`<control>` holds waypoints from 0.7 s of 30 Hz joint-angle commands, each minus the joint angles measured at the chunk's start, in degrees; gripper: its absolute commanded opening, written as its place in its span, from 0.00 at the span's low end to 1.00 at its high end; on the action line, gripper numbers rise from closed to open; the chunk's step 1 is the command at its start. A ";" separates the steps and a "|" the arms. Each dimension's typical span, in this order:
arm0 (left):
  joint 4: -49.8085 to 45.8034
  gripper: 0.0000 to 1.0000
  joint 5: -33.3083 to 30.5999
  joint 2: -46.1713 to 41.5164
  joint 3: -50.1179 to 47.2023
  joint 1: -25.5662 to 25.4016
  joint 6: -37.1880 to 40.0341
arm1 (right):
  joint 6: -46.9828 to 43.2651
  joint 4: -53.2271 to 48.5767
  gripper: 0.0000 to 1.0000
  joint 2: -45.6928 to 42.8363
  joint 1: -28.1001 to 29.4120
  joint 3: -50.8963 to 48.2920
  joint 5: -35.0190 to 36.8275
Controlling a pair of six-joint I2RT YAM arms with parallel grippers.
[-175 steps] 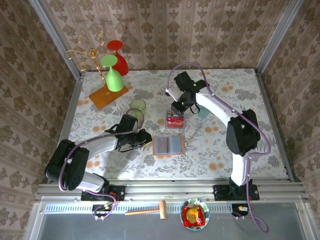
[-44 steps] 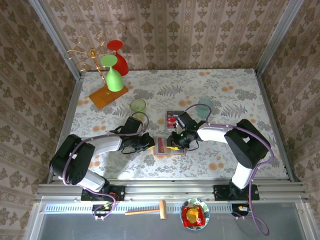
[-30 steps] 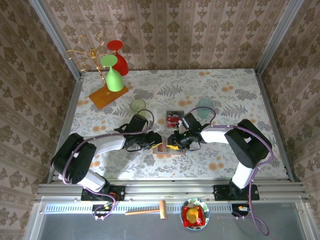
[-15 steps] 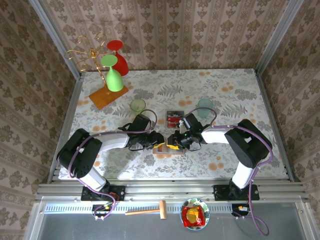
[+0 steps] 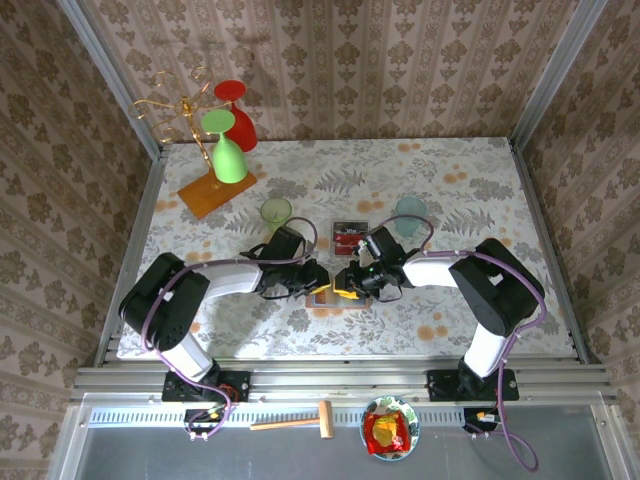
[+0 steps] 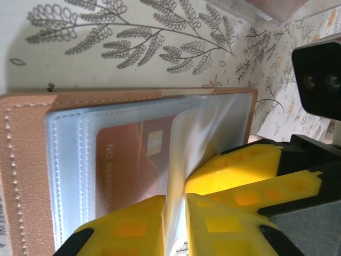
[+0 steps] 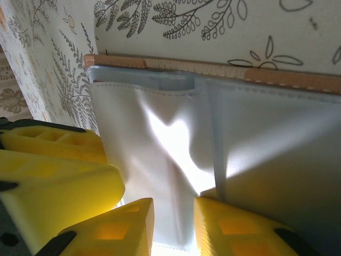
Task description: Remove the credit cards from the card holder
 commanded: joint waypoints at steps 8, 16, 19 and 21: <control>0.03 0.21 1.62 1.28 3.45 -0.81 -0.27 | -0.31 -3.96 0.31 -5.63 -0.47 0.81 1.91; -2.18 0.23 1.75 1.06 6.62 -1.93 0.55 | -5.02 -14.85 0.31 -12.42 -2.44 2.70 6.45; -2.68 0.25 1.84 1.35 7.70 -2.32 0.81 | -6.81 -18.61 0.32 -15.07 -3.30 3.03 8.63; -3.46 0.27 1.85 1.88 8.72 -2.69 1.39 | -7.56 -20.37 0.32 -16.70 -4.01 3.00 9.56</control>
